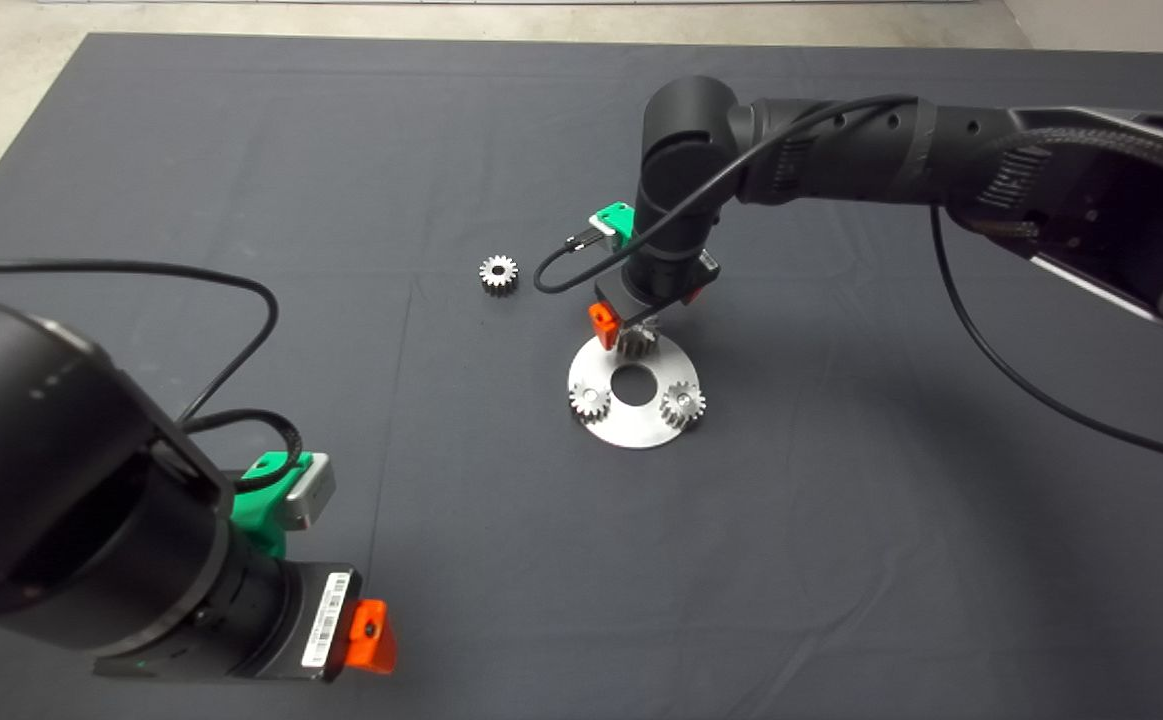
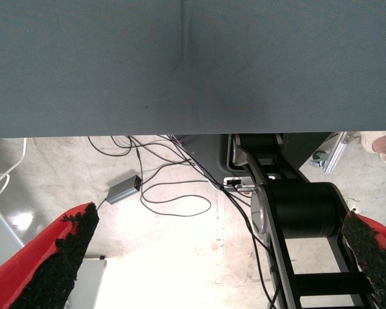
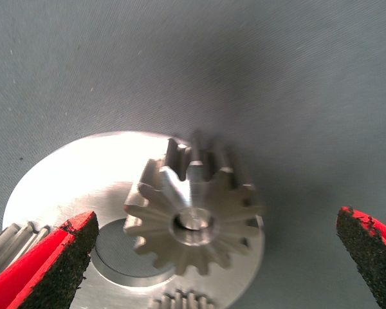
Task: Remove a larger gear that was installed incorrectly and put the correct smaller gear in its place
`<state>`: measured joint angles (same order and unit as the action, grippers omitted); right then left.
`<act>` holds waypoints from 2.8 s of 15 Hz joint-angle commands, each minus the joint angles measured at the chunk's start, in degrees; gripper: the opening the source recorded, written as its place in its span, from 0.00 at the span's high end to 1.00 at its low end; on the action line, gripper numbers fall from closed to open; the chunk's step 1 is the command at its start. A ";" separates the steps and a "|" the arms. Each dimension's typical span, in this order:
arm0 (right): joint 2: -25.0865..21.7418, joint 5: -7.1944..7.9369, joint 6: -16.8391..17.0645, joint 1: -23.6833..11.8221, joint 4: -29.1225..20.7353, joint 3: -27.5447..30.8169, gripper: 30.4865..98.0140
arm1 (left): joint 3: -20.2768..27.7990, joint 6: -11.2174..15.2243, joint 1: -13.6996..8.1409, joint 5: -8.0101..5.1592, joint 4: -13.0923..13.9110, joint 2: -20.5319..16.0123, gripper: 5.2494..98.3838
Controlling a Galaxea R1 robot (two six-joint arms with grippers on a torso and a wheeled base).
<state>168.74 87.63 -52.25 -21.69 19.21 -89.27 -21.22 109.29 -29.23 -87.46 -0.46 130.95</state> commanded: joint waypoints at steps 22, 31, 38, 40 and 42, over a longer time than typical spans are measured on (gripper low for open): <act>0.46 3.52 0.31 0.16 1.88 -0.98 0.34 | 1.02 0.92 -0.65 -0.70 0.81 0.06 0.01; 0.41 2.99 0.28 0.33 1.88 -0.62 0.49 | 1.02 1.37 -0.65 -0.79 0.81 0.06 0.01; 0.41 0.53 0.13 0.68 2.26 -0.54 0.62 | 1.02 1.37 -0.65 -0.79 0.81 0.06 0.01; 0.50 0.39 0.04 0.68 2.55 0.61 0.68 | 1.02 1.37 -0.65 -0.79 0.81 0.06 0.01; 0.59 -0.09 -0.13 0.68 2.75 0.52 0.70 | 1.02 1.37 -0.65 -0.79 0.81 0.06 0.01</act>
<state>168.78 87.43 -52.18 -19.83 19.56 -89.35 -21.22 110.30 -29.23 -87.46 -0.46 130.95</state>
